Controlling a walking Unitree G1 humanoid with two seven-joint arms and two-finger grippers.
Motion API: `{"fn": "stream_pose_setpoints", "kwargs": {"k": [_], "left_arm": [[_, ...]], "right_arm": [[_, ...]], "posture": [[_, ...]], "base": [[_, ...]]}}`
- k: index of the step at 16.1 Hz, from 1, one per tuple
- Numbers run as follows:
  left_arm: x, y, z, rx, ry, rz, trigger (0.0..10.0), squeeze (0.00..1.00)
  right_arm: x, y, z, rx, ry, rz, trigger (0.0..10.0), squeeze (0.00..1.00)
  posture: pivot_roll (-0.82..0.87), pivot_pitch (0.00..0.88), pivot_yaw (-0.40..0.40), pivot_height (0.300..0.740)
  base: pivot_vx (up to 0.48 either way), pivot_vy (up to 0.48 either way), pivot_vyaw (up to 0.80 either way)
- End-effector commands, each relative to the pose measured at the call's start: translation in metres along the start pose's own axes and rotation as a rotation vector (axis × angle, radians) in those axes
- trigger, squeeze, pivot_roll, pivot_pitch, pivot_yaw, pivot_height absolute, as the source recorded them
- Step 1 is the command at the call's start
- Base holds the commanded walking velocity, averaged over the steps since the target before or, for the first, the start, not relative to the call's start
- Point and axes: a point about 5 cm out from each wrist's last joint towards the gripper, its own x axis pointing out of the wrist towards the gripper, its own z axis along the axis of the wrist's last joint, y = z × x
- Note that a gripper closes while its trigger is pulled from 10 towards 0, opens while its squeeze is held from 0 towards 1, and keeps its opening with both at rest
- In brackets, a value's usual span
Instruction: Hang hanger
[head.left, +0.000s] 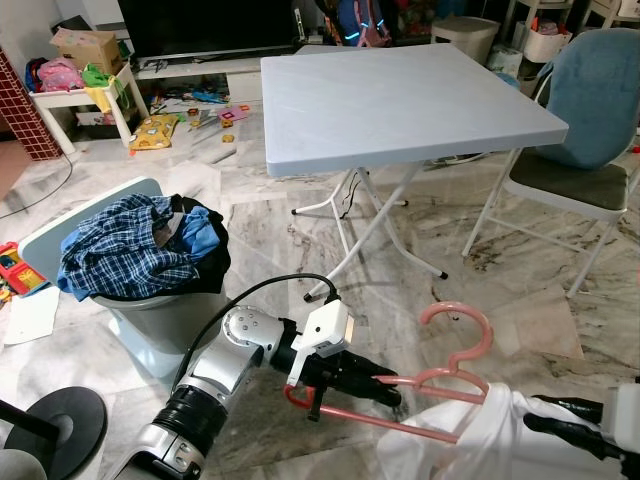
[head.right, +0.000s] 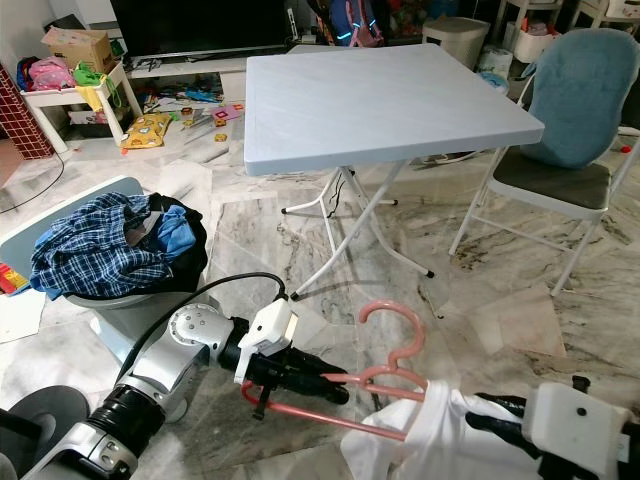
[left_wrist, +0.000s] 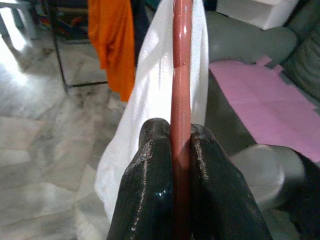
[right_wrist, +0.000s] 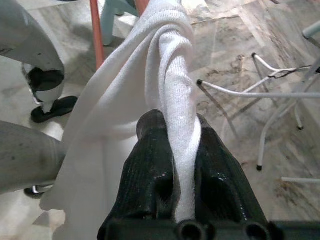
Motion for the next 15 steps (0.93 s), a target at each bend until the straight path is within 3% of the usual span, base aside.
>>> {"fn": "stream_pose_setpoints", "kwargs": {"k": [1, 3, 5, 6, 8, 9, 12, 13, 15], "left_arm": [[0.002, 0.001, -0.002, 0.01, 0.003, 0.022, 0.0, 0.0], [0.001, 0.003, -0.004, 0.015, 0.012, 0.061, 0.0, 0.0], [-0.001, 0.006, -0.006, 0.022, 0.008, 0.114, 0.0, 0.0], [-0.004, 0.012, -0.006, 0.005, -0.028, 0.196, 0.0, 0.0], [-0.007, 0.018, -0.008, -0.001, -0.037, 0.299, 0.0, 0.0], [-0.009, 0.024, -0.009, -0.038, -0.06, 0.389, 0.0, 0.0], [-0.009, 0.029, -0.007, -0.101, -0.125, 0.459, 0.0, 0.0], [-0.009, 0.032, -0.007, -0.12, -0.151, 0.501, 0.0, 0.0], [-0.006, 0.035, -0.003, -0.139, -0.19, 0.533, 0.0, 0.0]], "right_arm": [[0.003, -0.005, 0.003, 0.013, -0.017, -0.031, 10.0, 1.0], [0.004, -0.009, 0.0, 0.069, 0.011, -0.031, 10.0, 1.0], [0.003, -0.022, -0.011, -0.016, 0.131, -0.116, 10.0, 1.0], [0.002, -0.036, -0.015, -0.085, 0.193, -0.209, 10.0, 1.0], [0.005, -0.046, -0.017, -0.163, 0.248, -0.268, 10.0, 1.0], [0.013, -0.053, -0.016, -0.146, 0.211, -0.343, 10.0, 1.0], [0.027, -0.062, -0.018, -0.052, 0.16, -0.503, 10.0, 1.0], [0.037, -0.063, -0.021, 0.038, 0.128, -0.603, 10.0, 1.0], [0.055, -0.058, -0.021, 0.185, 0.057, -0.68, 10.0, 1.0]], "posture": [[-0.09, 0.0, 0.016, 0.74], [-0.09, 0.0, 0.014, 0.74], [-0.09, 0.0, 0.013, 0.74], [-0.09, 0.0, 0.013, 0.74], [-0.08, 0.0, 0.01, 0.74], [-0.08, 0.0, 0.006, 0.74], [-0.07, 0.0, 0.001, 0.74], [-0.07, 0.0, 0.0, 0.74], [-0.07, 0.0, 0.003, 0.74]], "base": [[0.0, 0.0, 0.0], [0.0, 0.0, 0.0], [0.0, 0.0, 0.0], [0.0, 0.0, 0.0], [0.0, 0.0, 0.0], [0.0, 0.0, 0.0], [0.0, 0.0, 0.0], [0.0, 0.0, 0.0], [0.0, 0.0, 0.0]]}}
